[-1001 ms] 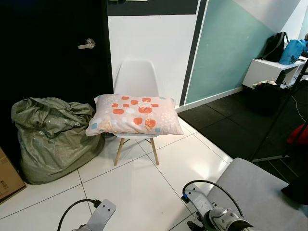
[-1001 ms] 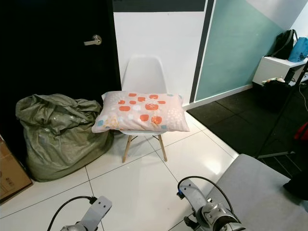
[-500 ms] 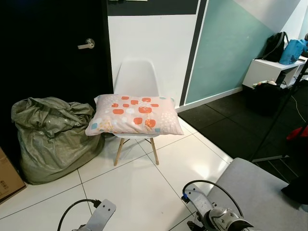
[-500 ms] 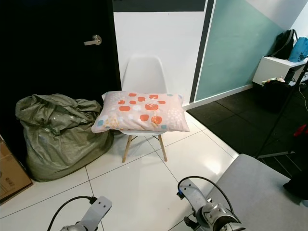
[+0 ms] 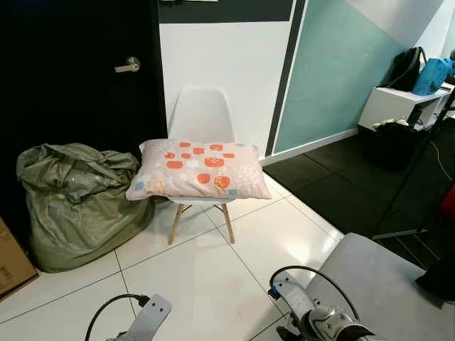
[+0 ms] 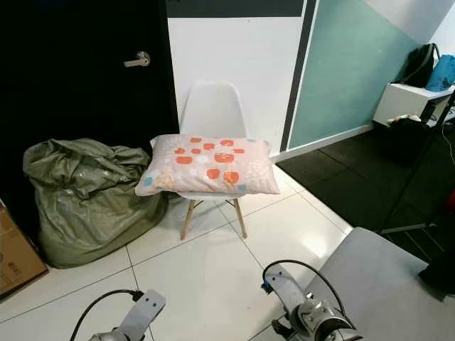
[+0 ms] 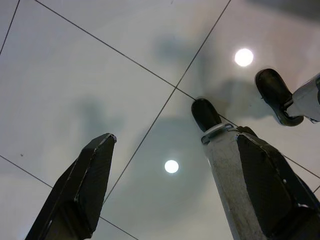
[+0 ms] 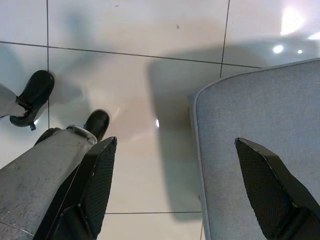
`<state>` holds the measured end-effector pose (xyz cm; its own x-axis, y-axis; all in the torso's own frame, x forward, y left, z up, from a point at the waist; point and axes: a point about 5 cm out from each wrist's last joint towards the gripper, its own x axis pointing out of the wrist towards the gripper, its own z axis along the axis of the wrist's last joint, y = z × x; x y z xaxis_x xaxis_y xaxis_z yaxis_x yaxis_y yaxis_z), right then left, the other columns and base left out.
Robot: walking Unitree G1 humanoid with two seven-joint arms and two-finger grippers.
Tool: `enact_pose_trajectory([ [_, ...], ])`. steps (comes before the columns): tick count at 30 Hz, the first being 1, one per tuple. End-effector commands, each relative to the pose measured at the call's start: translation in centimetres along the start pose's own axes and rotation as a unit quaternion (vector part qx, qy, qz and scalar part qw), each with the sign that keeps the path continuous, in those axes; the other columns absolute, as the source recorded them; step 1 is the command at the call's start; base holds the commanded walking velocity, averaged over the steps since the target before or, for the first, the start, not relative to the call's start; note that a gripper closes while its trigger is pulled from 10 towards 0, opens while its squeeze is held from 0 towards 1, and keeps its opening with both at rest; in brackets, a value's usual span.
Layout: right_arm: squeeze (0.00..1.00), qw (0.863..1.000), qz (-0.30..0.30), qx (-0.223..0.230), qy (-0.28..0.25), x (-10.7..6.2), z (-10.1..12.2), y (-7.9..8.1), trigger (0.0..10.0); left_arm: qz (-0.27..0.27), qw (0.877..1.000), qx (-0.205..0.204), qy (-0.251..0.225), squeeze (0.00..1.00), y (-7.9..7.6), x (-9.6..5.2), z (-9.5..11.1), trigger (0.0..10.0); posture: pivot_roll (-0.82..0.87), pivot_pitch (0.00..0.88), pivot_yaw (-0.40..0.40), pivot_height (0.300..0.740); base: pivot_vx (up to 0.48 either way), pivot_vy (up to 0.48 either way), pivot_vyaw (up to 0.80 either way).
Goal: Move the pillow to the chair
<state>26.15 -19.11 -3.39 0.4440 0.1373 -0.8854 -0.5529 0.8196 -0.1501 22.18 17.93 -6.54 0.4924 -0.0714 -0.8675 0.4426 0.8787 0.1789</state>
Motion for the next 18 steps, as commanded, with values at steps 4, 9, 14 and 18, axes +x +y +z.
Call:
enact_pose_trajectory([
  [4,0.00,1.000,-0.003,0.005,0.002,-0.12,-0.05,-0.33,10.0,-0.001,1.000,0.000,-0.001,0.00,0.09,-0.02,0.05,10.0,-0.12,0.000,-0.060,0.740,0.000,0.000,0.00],
  [9,0.00,1.000,-0.003,0.005,0.002,-0.12,-0.06,-0.34,10.0,-0.001,1.000,0.001,-0.001,0.00,0.07,-0.01,0.05,10.0,-0.13,0.000,-0.059,0.740,0.000,0.000,0.00],
  [14,0.00,1.000,-0.003,0.006,0.003,-0.13,-0.07,-0.35,10.0,-0.002,1.000,0.001,-0.001,0.00,0.06,-0.01,0.05,10.0,-0.12,0.006,-0.059,0.740,0.000,0.000,0.00],
  [18,0.00,1.000,-0.002,0.006,0.003,-0.12,-0.11,-0.33,10.0,-0.002,1.000,0.001,-0.001,0.00,0.04,-0.01,0.02,10.0,-0.12,0.000,-0.060,0.740,0.000,0.000,0.00],
])
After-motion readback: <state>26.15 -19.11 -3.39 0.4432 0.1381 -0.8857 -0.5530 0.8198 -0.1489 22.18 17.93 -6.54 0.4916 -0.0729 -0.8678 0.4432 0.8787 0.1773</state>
